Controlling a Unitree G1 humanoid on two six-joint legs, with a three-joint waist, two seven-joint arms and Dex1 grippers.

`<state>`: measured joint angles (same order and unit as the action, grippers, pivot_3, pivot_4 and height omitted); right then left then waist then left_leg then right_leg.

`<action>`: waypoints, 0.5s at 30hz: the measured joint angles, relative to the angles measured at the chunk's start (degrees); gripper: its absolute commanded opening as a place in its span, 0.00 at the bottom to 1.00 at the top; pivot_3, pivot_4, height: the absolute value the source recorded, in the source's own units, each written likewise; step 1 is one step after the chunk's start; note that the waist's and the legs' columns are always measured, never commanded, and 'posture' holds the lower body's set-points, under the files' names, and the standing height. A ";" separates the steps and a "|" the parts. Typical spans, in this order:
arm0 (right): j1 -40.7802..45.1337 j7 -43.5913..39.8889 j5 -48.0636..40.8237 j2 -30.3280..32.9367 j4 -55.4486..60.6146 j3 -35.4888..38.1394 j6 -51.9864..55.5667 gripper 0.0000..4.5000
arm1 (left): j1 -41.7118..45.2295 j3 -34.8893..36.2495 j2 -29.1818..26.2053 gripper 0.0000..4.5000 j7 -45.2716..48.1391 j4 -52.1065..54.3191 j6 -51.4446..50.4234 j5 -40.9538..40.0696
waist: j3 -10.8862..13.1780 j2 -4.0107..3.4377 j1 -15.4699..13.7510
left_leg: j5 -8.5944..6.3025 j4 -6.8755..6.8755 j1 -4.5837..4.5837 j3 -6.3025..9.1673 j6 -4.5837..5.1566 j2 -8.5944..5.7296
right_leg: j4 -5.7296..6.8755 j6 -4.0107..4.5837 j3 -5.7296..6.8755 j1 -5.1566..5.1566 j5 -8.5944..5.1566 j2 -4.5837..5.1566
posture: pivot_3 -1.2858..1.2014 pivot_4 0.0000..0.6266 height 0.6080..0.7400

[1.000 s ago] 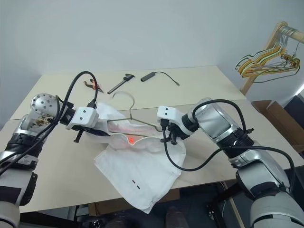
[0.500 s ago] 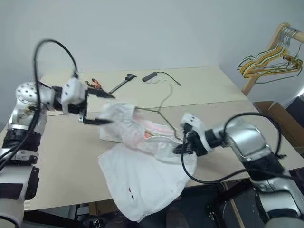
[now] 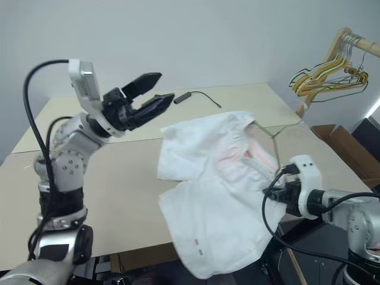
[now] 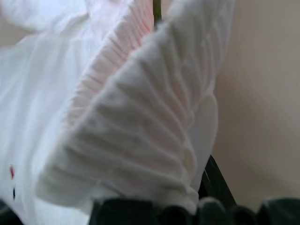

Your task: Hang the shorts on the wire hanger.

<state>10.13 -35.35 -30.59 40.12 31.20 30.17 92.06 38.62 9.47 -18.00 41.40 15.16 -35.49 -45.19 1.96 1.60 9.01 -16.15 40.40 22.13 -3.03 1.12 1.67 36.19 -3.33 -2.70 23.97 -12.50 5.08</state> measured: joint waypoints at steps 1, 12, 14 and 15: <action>0.77 3.36 -0.06 -0.64 -0.92 2.35 0.01 0.00 | -0.19 -0.01 1.65 1.00 -2.71 1.74 -1.05 -1.50 | 0.00 0.00 0.34 | 0.00 0.00 -0.08 0.00 0.00 -0.01 | -0.02 0.00 -0.01 -0.10 0.01 -0.02 | 0.40 0.00 1.00; 16.36 34.96 -11.18 3.67 -22.29 18.17 0.01 0.00 | -0.40 -1.81 2.44 1.00 -6.83 6.24 -2.13 -4.44 | -0.16 -0.37 6.12 | 0.00 -0.48 -1.15 -0.10 0.02 -0.04 | -0.73 -0.23 -0.08 -1.68 -0.27 -0.05 | 0.40 0.00 1.00; 19.50 40.14 -15.67 6.78 -28.09 19.26 0.00 0.00 | -0.54 -1.89 2.16 1.00 -6.71 6.28 -2.10 -4.45 | -0.29 -0.63 6.67 | 0.01 -0.60 -1.13 -0.10 0.04 -0.04 | -1.04 -0.24 -0.10 -1.74 -0.25 -0.06 | 0.40 0.00 1.00; 20.63 42.38 -17.84 8.25 -30.67 19.54 0.00 0.00 | -0.70 -1.88 2.01 1.00 -6.69 6.32 -2.09 -4.47 | -0.33 -0.69 6.89 | 0.00 -0.63 -1.14 -0.10 0.05 -0.04 | -1.09 -0.24 -0.11 -1.77 -0.20 -0.07 | 0.40 0.00 1.00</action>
<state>30.76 7.03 -48.42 48.37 0.53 49.70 92.07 37.93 7.59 -15.98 34.71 21.48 -37.57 -49.66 1.63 0.91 15.90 -16.14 39.77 20.99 -3.13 1.17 1.62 35.10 -3.57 -2.80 22.20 -12.70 5.01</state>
